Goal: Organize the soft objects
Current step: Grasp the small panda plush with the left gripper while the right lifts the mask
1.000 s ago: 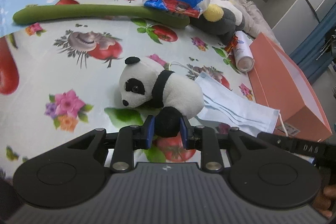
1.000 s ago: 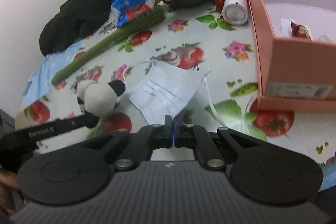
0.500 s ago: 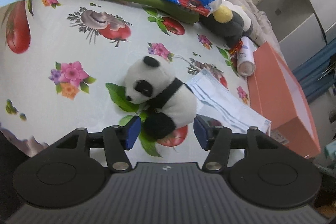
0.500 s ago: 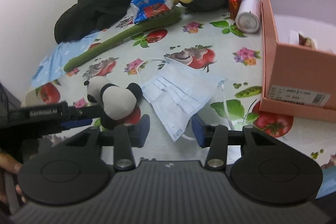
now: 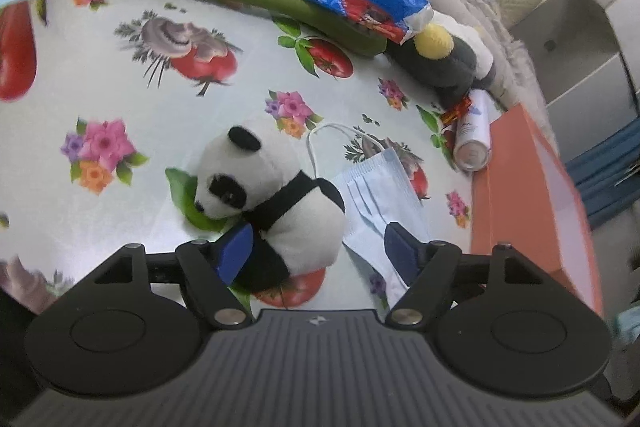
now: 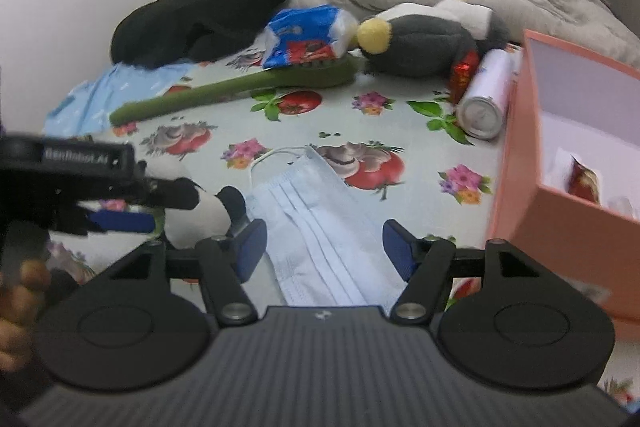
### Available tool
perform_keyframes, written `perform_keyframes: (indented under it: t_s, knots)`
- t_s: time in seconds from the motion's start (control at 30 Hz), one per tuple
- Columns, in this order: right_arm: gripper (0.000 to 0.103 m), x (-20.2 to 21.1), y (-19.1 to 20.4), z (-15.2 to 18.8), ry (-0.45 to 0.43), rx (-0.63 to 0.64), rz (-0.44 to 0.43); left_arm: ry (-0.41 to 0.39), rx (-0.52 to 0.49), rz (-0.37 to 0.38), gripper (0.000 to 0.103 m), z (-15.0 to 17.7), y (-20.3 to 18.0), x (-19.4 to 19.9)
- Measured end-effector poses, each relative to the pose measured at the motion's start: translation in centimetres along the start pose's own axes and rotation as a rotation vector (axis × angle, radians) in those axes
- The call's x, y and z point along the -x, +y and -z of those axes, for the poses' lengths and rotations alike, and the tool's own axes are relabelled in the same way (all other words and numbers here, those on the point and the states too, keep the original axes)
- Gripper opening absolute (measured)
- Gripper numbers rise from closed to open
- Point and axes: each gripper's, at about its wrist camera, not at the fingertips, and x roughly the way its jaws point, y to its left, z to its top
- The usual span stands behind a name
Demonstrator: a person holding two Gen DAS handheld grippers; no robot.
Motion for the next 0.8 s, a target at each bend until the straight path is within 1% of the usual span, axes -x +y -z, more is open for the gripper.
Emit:
perform_keyframes:
  t_s: [0.07, 0.13, 0.27, 0.4, 0.43, 0.6, 0.67, 0.73, 0.8]
  knots:
    - [0.067, -0.9, 0.0, 0.0, 0.000, 0.037, -0.015, 0.011, 0.003, -0.023, 0.079, -0.2, -0.2, -0.5]
    - [0.067, -2.1, 0.1, 0.1, 0.004, 0.072, -0.024, 0.015, 0.020, -0.026, 0.079, -0.3, -0.3, -0.9]
    - [0.067, -4.7, 0.3, 0.2, 0.040, 0.120, -0.024, 0.023, 0.033, -0.063, 0.079, -0.4, -0.7, -1.8]
    - [0.067, -6.7, 0.4, 0.6, 0.098, 0.135, -0.019, 0.034, 0.059, -0.090, 0.079, -0.6, -0.7, -2.6]
    - [0.067, -7.1, 0.4, 0.8, 0.111, 0.135, -0.029, 0.036, 0.059, -0.095, 0.079, -0.6, -0.7, -2.8]
    - [0.066, -7.3, 0.1, 1.5, 0.104, 0.116, -0.048, 0.045, 0.059, -0.113, 0.079, -0.7, -0.8, -3.7]
    - [0.063, -7.3, 0.2, 1.7, 0.103, 0.126, -0.045, 0.050, 0.059, -0.118, 0.079, -0.8, -0.8, -4.0]
    - [0.054, -7.2, 0.3, 1.7, 0.106, 0.130, -0.041, 0.051, 0.056, -0.121, 0.079, -0.8, -0.8, -4.2]
    - [0.052, -7.2, 0.4, 1.7, 0.112, 0.137, -0.023, 0.052, 0.040, -0.128, 0.079, -1.0, -0.9, -4.3]
